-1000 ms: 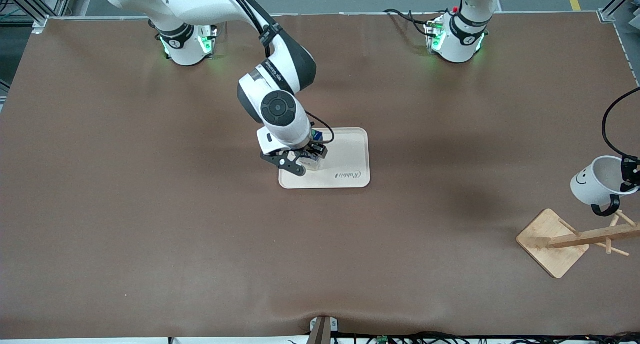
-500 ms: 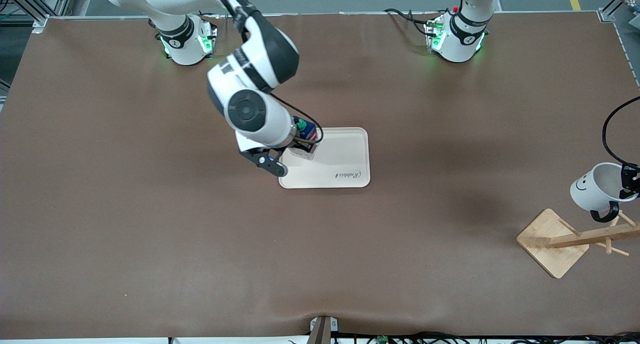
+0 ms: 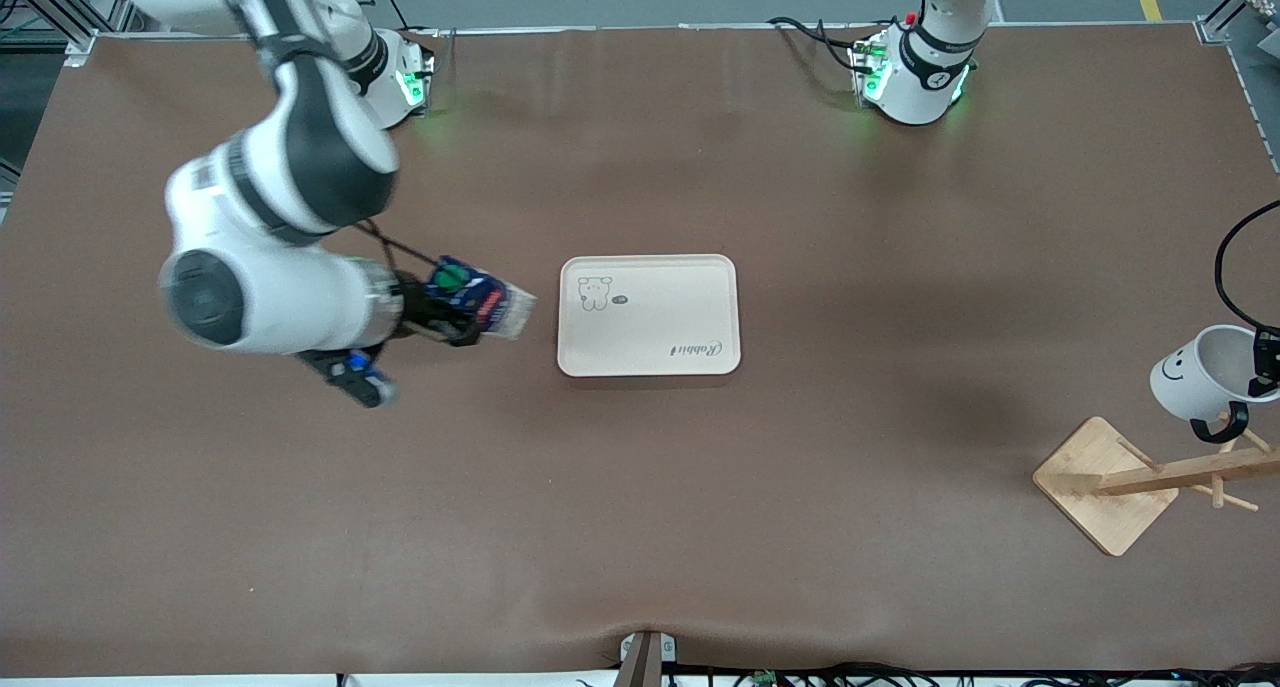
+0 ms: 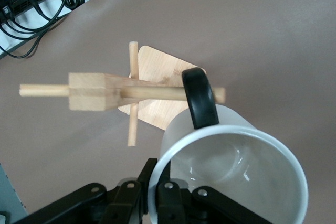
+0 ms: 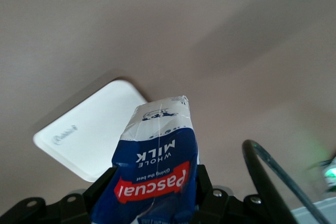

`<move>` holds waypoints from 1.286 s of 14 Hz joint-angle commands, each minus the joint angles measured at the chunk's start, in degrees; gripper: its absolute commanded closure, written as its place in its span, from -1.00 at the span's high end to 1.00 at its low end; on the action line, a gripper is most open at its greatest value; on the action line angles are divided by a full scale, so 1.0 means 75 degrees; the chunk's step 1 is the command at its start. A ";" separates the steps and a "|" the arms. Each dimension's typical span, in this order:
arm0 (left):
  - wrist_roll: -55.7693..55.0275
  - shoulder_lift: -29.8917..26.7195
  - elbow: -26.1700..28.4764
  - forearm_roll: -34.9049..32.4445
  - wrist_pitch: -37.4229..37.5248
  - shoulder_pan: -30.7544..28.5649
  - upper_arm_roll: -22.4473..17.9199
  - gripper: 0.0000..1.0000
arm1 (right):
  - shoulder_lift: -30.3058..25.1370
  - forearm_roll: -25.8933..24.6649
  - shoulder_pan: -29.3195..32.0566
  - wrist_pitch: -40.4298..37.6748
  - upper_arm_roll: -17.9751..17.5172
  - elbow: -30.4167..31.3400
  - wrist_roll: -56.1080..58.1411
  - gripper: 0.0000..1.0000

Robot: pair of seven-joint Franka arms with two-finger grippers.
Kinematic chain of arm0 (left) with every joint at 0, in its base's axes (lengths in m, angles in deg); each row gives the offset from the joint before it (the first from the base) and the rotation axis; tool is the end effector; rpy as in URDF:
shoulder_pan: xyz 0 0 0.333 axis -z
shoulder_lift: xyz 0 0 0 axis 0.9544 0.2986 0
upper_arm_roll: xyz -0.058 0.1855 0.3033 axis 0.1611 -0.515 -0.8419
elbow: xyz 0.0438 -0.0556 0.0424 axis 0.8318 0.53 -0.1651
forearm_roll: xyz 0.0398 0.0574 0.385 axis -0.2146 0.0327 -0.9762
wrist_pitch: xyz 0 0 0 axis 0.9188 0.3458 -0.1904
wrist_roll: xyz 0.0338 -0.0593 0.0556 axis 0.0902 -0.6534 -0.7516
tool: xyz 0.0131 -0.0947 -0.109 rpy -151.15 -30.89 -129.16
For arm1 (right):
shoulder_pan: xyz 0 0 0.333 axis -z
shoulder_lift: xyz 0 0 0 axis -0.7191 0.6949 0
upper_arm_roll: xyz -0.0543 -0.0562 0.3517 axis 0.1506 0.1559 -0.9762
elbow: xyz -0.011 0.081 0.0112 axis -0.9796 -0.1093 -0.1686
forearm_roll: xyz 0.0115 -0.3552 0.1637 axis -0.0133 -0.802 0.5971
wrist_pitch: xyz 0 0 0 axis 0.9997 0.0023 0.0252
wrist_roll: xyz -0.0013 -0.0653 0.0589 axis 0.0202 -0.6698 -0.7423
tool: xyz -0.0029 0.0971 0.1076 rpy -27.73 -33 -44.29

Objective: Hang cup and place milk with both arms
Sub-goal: 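Lift the milk carton with the right gripper while the left gripper hangs the mug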

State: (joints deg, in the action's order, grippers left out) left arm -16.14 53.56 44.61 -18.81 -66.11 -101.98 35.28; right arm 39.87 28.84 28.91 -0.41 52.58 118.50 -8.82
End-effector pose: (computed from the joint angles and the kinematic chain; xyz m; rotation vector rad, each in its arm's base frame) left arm 0.6748 0.1862 0.4963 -2.9718 0.7499 -0.1882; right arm 0.6348 0.2308 0.4655 -2.8490 0.8129 0.6178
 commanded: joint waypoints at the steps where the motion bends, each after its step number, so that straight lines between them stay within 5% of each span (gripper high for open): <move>1: 0.0202 0.0166 -0.0178 0.0116 -0.0010 -0.0071 0.0037 -0.59 | -0.0248 -0.1275 0.0553 -0.0212 -0.0109 0.0119 0.1123 -1.00; 3: 0.0167 0.0178 -0.0178 0.0174 -0.0022 -0.0071 0.0049 0.99 | -0.0353 -0.2115 0.0961 -0.0341 -0.0109 0.0422 0.2199 -1.00; 10: -0.1424 -0.0114 -0.0073 0.0726 0.0456 -0.0001 0.0352 1.00 | -0.0716 -0.2210 0.2450 0.0909 -0.0109 0.2107 0.5448 -1.00; 18: -0.3978 -0.1192 0.0243 0.0597 0.1875 -0.0001 0.1325 1.00 | -0.1500 -0.2421 0.3213 0.2866 -0.0085 0.4310 0.6518 -1.00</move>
State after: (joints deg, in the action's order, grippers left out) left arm -42.30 47.54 44.55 -14.30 -53.71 -101.56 43.59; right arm 33.11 12.01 50.81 17.14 52.93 144.31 38.98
